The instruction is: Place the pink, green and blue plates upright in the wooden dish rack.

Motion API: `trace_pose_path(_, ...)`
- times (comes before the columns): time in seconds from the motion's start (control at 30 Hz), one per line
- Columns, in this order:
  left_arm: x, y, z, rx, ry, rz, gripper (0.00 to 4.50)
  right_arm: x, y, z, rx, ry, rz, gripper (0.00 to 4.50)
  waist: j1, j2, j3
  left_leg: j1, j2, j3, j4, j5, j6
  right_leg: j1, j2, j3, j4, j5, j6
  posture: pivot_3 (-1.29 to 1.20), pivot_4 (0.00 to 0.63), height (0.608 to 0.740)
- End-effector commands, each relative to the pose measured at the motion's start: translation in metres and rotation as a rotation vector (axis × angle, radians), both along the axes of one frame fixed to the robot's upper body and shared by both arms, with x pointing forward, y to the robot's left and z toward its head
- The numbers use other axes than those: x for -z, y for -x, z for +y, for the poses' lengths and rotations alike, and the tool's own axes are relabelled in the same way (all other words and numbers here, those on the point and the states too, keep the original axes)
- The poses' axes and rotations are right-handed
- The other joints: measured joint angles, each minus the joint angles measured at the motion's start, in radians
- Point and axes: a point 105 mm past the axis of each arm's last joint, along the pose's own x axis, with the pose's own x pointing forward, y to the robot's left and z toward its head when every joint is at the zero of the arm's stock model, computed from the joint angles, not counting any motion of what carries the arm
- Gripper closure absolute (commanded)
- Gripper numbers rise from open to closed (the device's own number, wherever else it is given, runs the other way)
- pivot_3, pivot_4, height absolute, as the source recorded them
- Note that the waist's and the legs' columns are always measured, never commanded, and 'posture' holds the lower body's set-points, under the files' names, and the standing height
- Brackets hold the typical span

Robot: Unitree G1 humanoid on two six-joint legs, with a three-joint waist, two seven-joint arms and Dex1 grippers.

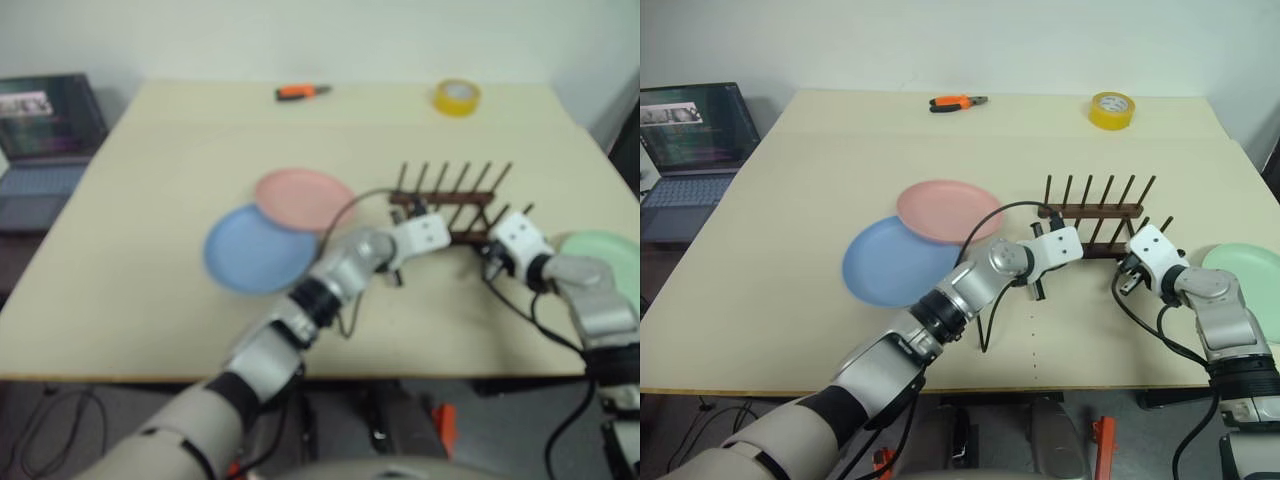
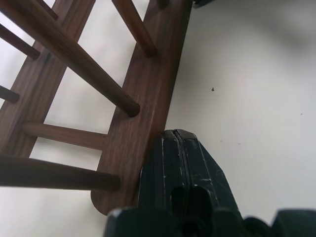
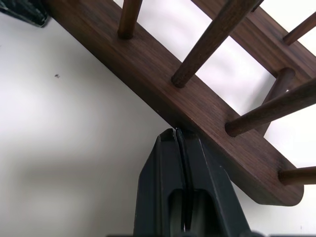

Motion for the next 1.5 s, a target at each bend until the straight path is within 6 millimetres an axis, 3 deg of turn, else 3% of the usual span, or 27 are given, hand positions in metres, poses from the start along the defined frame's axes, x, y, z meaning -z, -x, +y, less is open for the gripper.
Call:
trace_pose_path(0.03,-0.023,0.002,0.004,0.010,0.048,-0.016,4.50,-0.021,0.005,0.011,-0.079,-0.039,-0.023,4.48,-0.001,0.000,0.000,0.000,0.000,0.000,-0.001,0.000,0.000,-0.001,0.000,0.000,0.000,0.000,0.000,0.00,0.150,0.740)
trace_pose_path(0.2,-0.072,0.016,0.034,0.046,0.120,-0.045,4.50,-0.045,0.039,0.034,-0.267,-0.144,0.068,4.48,-0.001,0.001,0.000,-0.005,0.001,-0.001,-0.005,0.000,0.000,-0.007,0.001,-0.001,0.001,0.001,0.003,0.00,0.150,0.740)
trace_pose_path(0.3,-0.099,0.024,0.061,0.037,0.152,-0.053,4.50,-0.063,0.054,0.046,-0.361,-0.180,0.079,4.48,0.000,0.002,0.000,-0.011,0.002,-0.001,-0.005,0.000,0.000,-0.012,0.001,-0.001,0.001,0.001,0.003,0.00,0.150,0.740)
trace_pose_path(0.47,-0.125,0.030,0.111,-0.028,0.158,-0.066,4.50,-0.083,0.062,0.061,-0.445,-0.210,0.068,4.48,0.001,0.002,0.000,-0.011,0.002,-0.001,-0.004,0.000,0.000,-0.012,0.001,-0.001,0.001,0.002,0.003,0.00,0.150,0.740)
trace_pose_path(0.6,-0.143,0.021,0.156,-0.131,0.145,-0.093,4.50,-0.095,0.058,0.069,-0.466,-0.225,0.048,4.48,0.001,0.002,0.000,-0.011,0.002,-0.001,-0.001,0.000,0.000,-0.012,0.001,-0.001,0.002,0.002,0.003,0.00,0.150,0.740)
trace_pose_path(0.73,-0.171,-0.001,0.204,-0.288,0.151,-0.150,3.28,-0.099,0.055,0.076,-0.491,-0.226,0.043,3.27,0.004,0.001,0.000,-0.013,0.002,-0.002,0.002,0.000,0.000,-0.012,0.001,-0.002,0.002,0.002,0.003,0.00,0.150,0.740)
trace_pose_path(0.9,-0.188,-0.022,0.242,-0.378,0.078,-0.204,1.59,-0.097,0.050,0.083,-0.511,-0.215,0.033,1.63,0.006,0.001,0.000,-0.014,0.002,-0.001,0.002,0.000,0.000,-0.012,0.000,-0.003,0.001,0.002,0.004,0.00,0.150,0.740)
trace_pose_path(0.97,-0.196,-0.039,0.260,-0.438,0.130,-0.169,1.59,-0.097,0.045,0.089,-0.517,-0.216,0.009,1.01,0.006,0.001,0.000,-0.014,0.002,-0.001,0.002,0.000,0.001,-0.013,0.000,-0.003,0.001,0.002,0.004,0.00,0.150,0.740)
trace_pose_path(1.03,-0.194,-0.054,0.272,-0.485,0.203,-0.102,1.59,-0.097,0.042,0.095,-0.526,-0.218,-0.006,1.01,0.007,0.001,0.000,-0.015,0.001,-0.001,0.005,0.000,0.001,-0.013,0.001,-0.005,0.003,0.002,0.004,0.00,0.150,0.740)
trace_pose_path(1.2,-0.162,-0.076,0.277,-0.525,0.236,0.049,1.59,-0.095,0.043,0.105,-0.550,-0.243,-0.009,1.01,0.007,0.001,0.000,-0.016,0.001,-0.001,0.005,0.000,0.001,-0.013,0.001,-0.005,0.002,0.003,0.004,0.00,0.150,0.740)
trace_pose_path(1.5,-0.142,-0.085,0.277,-0.560,0.209,0.099,1.59,-0.084,0.051,0.113,-0.544,-0.266,0.007,1.01,0.007,0.000,0.000,-0.025,0.001,-0.001,0.006,-0.001,0.001,-0.019,0.001,-0.008,0.001,0.003,0.004,0.00,0.150,0.740)
